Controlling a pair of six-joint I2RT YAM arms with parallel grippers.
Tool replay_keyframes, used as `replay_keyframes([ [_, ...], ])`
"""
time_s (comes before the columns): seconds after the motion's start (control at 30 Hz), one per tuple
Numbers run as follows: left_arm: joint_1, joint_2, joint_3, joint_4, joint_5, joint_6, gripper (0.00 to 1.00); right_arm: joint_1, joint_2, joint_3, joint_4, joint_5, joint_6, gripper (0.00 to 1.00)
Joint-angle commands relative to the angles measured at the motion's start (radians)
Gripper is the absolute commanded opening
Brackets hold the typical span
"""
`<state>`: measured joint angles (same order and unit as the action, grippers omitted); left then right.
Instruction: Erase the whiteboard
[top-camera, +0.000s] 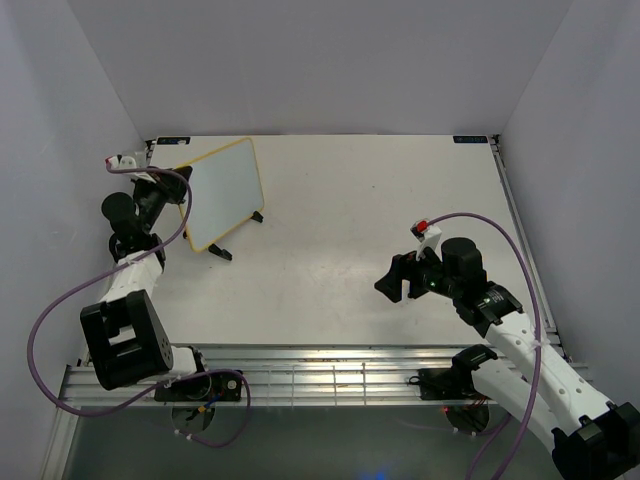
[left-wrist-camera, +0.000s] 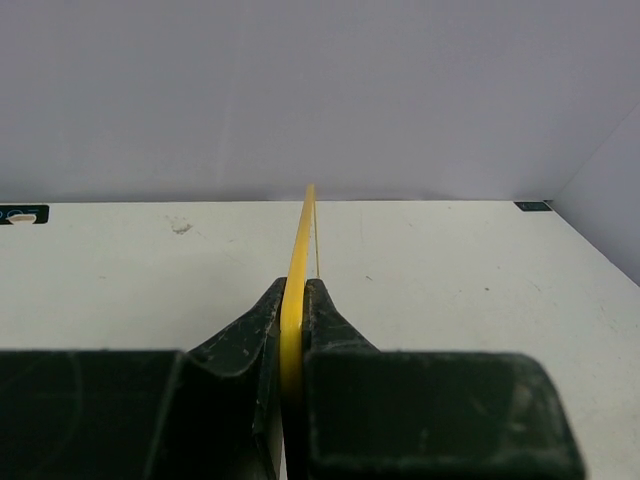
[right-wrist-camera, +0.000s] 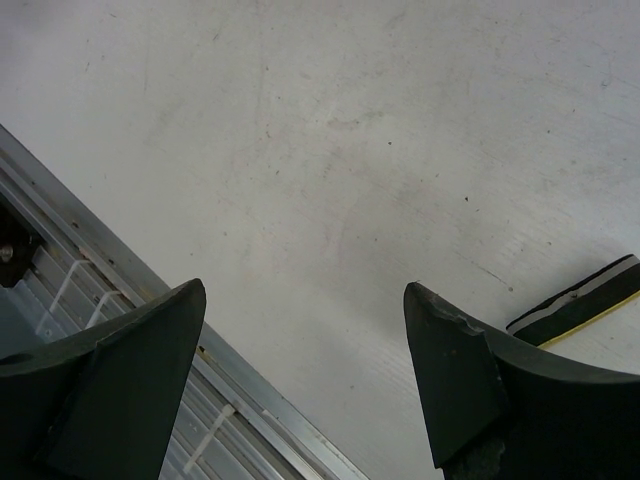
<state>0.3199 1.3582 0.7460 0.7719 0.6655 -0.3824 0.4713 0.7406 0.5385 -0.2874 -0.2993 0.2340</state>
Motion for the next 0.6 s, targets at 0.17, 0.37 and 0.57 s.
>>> replay_keyframes([
  [0.17, 0.054, 0.01, -0.025, 0.029, 0.092, 0.082, 0.0, 0.0, -0.021, -0.006, 0.051, -0.047, -0.012, 0.85],
  [0.37, 0.061, 0.061, 0.026, -0.058, 0.115, 0.184, 0.0, 0.006, -0.035, -0.012, 0.063, -0.073, -0.012, 0.85],
  [0.57, 0.062, 0.033, -0.062, -0.027, -0.041, 0.365, 0.0, 0.007, -0.038, -0.012, 0.071, -0.09, -0.013, 0.85],
])
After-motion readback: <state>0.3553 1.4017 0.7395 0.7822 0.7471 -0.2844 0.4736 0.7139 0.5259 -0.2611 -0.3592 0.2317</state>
